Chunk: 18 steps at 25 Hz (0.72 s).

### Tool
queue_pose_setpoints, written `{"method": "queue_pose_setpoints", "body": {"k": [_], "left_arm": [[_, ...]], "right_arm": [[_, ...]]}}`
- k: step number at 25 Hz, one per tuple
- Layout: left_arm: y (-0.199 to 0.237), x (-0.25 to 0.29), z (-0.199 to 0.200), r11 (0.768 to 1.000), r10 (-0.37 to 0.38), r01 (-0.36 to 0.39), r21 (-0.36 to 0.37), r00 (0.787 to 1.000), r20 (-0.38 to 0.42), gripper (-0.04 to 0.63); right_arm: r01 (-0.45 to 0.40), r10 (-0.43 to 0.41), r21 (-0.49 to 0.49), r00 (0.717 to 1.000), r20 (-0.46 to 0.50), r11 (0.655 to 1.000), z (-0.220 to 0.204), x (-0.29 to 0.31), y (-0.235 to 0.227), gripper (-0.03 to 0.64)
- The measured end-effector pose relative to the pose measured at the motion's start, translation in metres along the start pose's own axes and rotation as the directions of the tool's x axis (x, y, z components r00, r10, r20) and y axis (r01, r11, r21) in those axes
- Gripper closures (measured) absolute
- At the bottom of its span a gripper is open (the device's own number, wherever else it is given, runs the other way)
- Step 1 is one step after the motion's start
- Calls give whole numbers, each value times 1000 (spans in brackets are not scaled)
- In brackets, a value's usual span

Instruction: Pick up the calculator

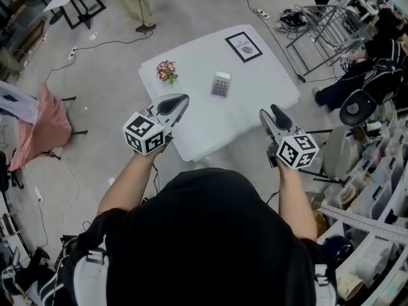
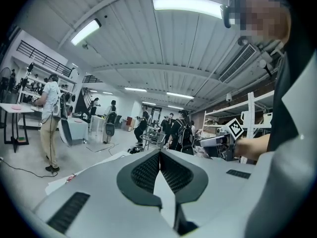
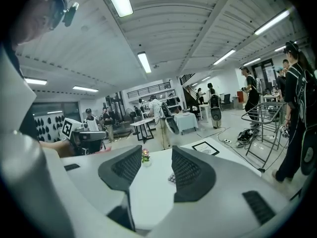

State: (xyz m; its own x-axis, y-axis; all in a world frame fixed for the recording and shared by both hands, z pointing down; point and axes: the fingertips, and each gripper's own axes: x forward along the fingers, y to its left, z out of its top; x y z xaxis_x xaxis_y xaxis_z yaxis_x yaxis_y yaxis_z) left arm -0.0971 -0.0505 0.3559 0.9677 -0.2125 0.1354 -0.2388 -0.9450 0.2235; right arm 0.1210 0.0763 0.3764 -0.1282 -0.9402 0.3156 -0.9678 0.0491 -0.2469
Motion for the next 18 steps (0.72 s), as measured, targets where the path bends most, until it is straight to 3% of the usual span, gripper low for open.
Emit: {"method": "queue_pose_setpoints", "body": {"k": [12, 18], "left_arm": [[26, 12, -12, 999, 5, -6, -37, 1000, -27, 575], [41, 27, -8, 998, 51, -53, -43, 998, -35, 575]], "right_arm": [[-1, 1, 2, 1000, -17, 1000, 11, 33, -21, 417], [-36, 36, 13, 999, -40, 999, 18, 61, -46, 417]]}}
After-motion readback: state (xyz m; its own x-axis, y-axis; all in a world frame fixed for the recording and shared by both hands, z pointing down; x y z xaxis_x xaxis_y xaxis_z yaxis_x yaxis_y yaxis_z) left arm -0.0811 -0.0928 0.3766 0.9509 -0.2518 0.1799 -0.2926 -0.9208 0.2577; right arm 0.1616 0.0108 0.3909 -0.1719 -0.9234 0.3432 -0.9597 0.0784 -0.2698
